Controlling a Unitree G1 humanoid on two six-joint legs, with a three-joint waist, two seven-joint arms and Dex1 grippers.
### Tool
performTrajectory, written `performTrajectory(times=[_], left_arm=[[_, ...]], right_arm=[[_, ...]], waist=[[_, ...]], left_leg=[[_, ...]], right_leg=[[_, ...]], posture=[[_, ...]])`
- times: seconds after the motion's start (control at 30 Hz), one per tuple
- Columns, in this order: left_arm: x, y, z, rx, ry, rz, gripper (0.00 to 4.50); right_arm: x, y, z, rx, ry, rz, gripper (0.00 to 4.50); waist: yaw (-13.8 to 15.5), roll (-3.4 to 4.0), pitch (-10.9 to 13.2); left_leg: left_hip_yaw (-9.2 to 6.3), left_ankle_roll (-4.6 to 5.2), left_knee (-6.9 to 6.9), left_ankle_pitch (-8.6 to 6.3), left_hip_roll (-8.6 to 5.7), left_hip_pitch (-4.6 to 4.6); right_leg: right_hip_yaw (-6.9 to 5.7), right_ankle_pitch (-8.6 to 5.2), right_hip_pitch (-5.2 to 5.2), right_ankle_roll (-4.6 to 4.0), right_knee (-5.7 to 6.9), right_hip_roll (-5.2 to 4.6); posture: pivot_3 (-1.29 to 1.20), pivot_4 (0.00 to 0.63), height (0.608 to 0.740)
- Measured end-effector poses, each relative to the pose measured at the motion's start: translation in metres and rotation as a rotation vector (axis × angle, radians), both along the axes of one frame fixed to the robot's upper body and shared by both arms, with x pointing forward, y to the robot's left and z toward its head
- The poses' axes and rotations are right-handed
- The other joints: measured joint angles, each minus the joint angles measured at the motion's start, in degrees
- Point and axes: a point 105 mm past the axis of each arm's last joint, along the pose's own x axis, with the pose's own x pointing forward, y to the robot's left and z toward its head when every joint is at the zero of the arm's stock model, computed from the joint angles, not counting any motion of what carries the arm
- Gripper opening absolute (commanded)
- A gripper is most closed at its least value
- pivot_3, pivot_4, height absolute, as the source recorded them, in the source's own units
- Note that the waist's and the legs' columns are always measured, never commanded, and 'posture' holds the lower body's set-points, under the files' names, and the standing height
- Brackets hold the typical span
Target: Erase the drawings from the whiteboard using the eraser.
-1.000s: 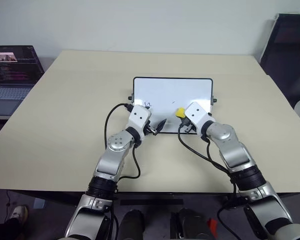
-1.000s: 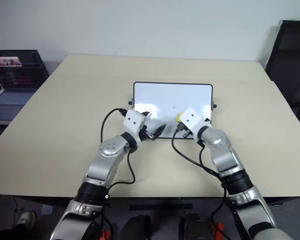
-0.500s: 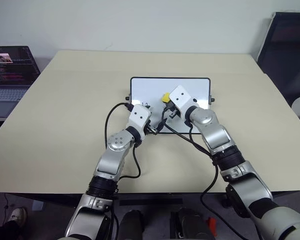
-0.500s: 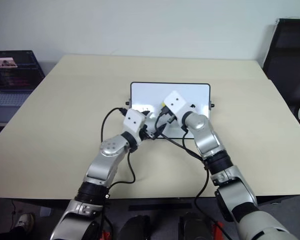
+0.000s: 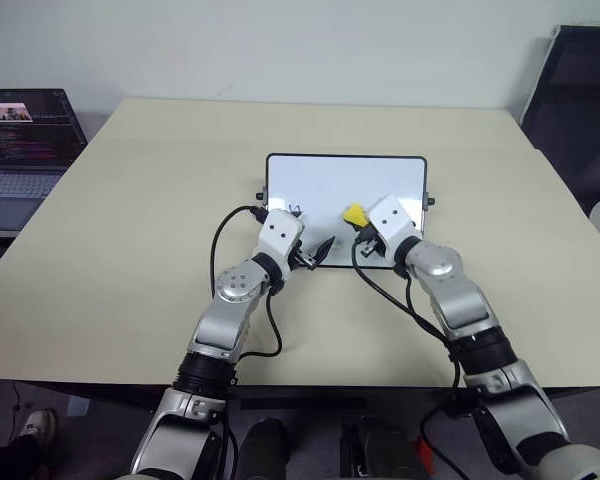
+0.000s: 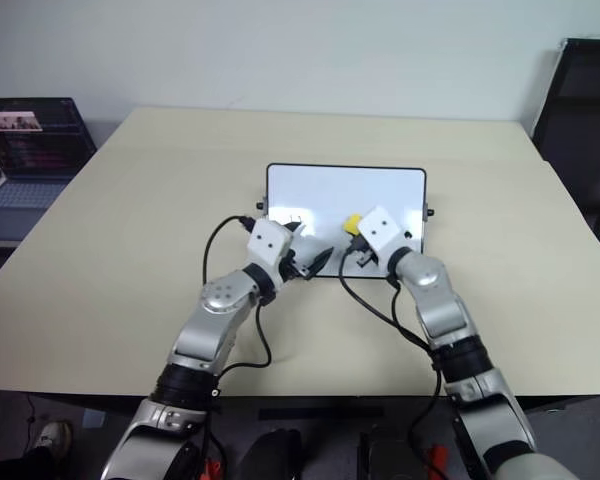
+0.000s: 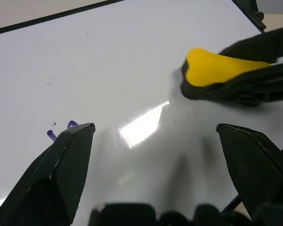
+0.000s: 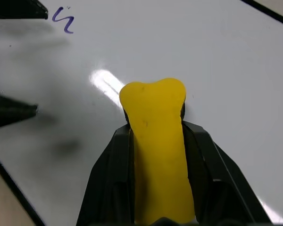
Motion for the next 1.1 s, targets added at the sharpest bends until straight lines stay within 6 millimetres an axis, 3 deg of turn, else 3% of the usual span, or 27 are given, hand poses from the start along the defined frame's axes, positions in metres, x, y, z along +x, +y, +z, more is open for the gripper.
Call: performTrajectory(times=[0.2,0.33,0.9,1.1], left_arm=[[0.000,0.000,0.000,0.001,0.001,-0.002,4.50],[0.000,0.000,0.000,0.001,0.001,-0.004,4.50],[-0.001,-0.001,-0.001,0.004,0.003,-0.013,4.50],[-0.003,0.022,-0.010,0.003,0.015,0.090,4.50]], right_arm=[[-0.011,-0.008,0.002,0.014,-0.114,-0.028,1.09],[-0.014,-0.009,-0.008,0.020,-0.110,-0.066,1.09],[-0.017,-0.002,-0.008,0.035,-0.120,-0.074,1.09],[-0.011,0.006,0.011,0.043,-0.162,-0.047,1.09]], waist=[[-0.03,0.00,0.00],[-0.02,0.00,0.00],[0.05,0.00,0.00],[-0.21,0.00,0.00]], left_leg=[[0.01,0.00,0.00,0.00,0.00,0.00],[0.00,0.00,0.01,0.00,0.00,0.01],[0.00,0.00,0.01,0.00,0.00,0.01],[-0.08,0.00,0.00,0.00,0.02,0.02]], right_leg=[[0.00,-0.03,0.00,0.05,0.00,0.03],[0.04,-0.03,0.00,0.05,0.00,0.02],[0.02,-0.03,0.00,0.05,0.00,0.02],[0.03,-0.01,-0.01,0.01,0.01,0.03]], posture=[[0.00,0.150,0.740],[0.00,0.150,0.740],[0.00,0.150,0.740],[0.00,0.150,0.740]])
